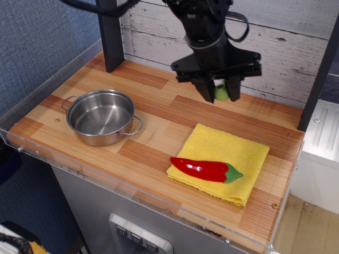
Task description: Move the knife from left side to right side
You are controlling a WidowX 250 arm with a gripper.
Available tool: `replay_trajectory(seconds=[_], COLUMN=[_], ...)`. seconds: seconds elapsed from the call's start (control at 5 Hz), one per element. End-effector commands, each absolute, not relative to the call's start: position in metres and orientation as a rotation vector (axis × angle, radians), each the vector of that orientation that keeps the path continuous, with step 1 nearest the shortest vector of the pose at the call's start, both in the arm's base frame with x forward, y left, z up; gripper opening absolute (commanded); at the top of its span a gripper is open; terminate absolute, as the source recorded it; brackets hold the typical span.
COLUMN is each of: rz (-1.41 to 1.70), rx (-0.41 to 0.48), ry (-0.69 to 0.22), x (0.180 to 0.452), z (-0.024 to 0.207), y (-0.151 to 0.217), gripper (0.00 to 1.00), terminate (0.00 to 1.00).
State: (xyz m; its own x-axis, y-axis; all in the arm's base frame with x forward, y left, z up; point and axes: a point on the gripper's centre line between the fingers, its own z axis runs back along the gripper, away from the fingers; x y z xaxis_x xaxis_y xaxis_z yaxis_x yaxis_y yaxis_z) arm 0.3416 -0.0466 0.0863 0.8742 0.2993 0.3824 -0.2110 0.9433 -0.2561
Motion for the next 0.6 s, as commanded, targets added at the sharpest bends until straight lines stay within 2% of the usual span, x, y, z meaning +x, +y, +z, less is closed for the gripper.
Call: replay_trajectory(seconds=[0.0, 0.4], rz=[0.082, -0.006], rx=[-0.24, -0.252], ry=[-0.42, -0.402], x=[0.333, 0.352], z=[0.061, 0.032], y=[-0.06, -0.07], gripper=[0.0, 0.0], terminate=[0.0, 0.0])
